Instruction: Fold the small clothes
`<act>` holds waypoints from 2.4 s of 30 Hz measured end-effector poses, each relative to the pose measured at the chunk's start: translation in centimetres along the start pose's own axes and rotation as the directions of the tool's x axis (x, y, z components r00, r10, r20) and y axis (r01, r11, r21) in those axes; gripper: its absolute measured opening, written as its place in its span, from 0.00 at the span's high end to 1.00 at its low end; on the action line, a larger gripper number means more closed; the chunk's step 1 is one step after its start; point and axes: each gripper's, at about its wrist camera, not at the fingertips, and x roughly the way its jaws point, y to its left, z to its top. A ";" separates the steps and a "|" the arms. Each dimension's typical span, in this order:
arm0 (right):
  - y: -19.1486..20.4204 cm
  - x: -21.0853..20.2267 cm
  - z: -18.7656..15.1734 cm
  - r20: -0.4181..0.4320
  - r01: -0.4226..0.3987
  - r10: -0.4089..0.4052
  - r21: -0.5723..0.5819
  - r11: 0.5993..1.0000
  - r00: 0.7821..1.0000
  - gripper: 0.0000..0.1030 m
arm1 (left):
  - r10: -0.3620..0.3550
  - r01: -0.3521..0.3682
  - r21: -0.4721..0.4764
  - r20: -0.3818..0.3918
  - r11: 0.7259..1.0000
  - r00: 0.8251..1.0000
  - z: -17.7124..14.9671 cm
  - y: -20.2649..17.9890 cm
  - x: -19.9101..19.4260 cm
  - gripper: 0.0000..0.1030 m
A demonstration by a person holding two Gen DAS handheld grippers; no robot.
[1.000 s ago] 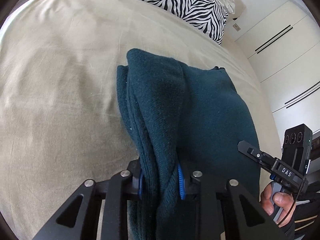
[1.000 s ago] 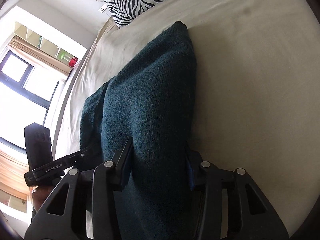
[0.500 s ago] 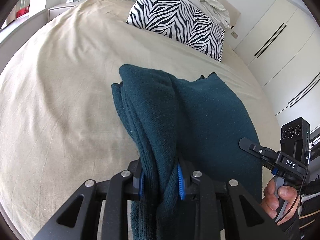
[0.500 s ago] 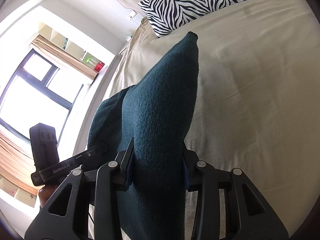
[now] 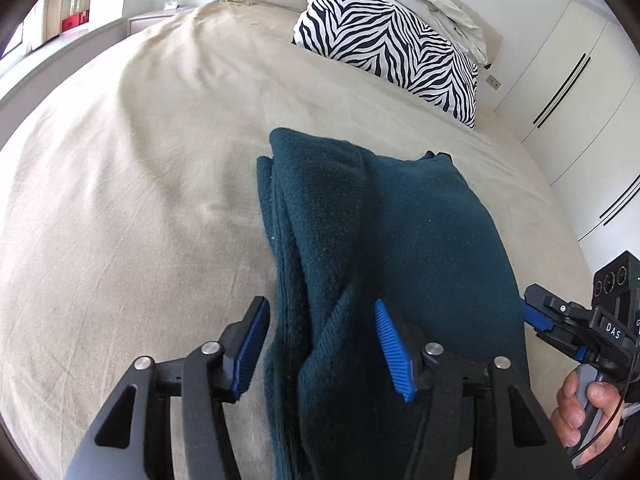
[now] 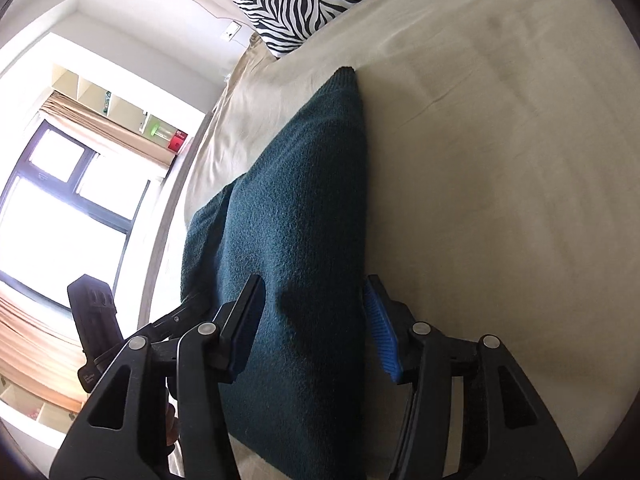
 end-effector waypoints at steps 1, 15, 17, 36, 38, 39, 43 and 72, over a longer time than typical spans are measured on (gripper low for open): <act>0.2 -1.0 -0.4 0.017 0.014 -0.013 -0.014 1.000 1.000 0.52 | 0.028 -0.028 0.023 0.034 0.999 0.999 -0.7 -0.4 -1.2 0.30; 9.7 -12.8 -8.8 0.216 0.174 -0.104 -0.338 0.925 0.971 0.45 | 0.109 -0.181 0.171 0.366 0.969 0.924 -6.1 -7.2 -14.1 0.00; 10.4 -13.4 -9.2 0.213 0.166 -0.097 -0.330 0.929 0.972 0.45 | 0.103 -0.173 0.158 0.375 0.972 0.921 -6.2 -7.2 -14.8 0.00; 22.9 -29.8 -16.5 0.727 0.403 0.037 -0.420 0.813 0.685 0.00 | 0.263 -0.461 0.076 0.734 0.884 0.626 -9.9 -11.9 -30.2 0.00; 23.9 -32.1 -16.8 0.749 0.385 0.058 -0.403 0.830 0.660 0.00 | 0.254 -0.434 0.064 0.731 0.898 0.633 -10.0 -11.8 -31.5 0.00; 24.4 -33.3 -17.2 0.763 0.382 0.067 -0.396 0.835 0.643 0.00 | 0.252 -0.421 0.059 0.724 0.905 0.642 -9.9 -11.7 -32.0 0.00; 26.2 -36.5 -18.6 0.801 0.411 0.093 -0.398 0.820 0.592 0.00 | 0.279 -0.391 0.039 0.637 0.920 0.719 -9.7 -11.1 -31.5 0.00; 17.4 -21.4 -19.9 0.364 0.552 -0.441 -0.302 0.777 0.820 0.00 | 0.278 -0.293 0.036 0.229 0.955 0.933 -13.5 -5.7 -19.8 0.00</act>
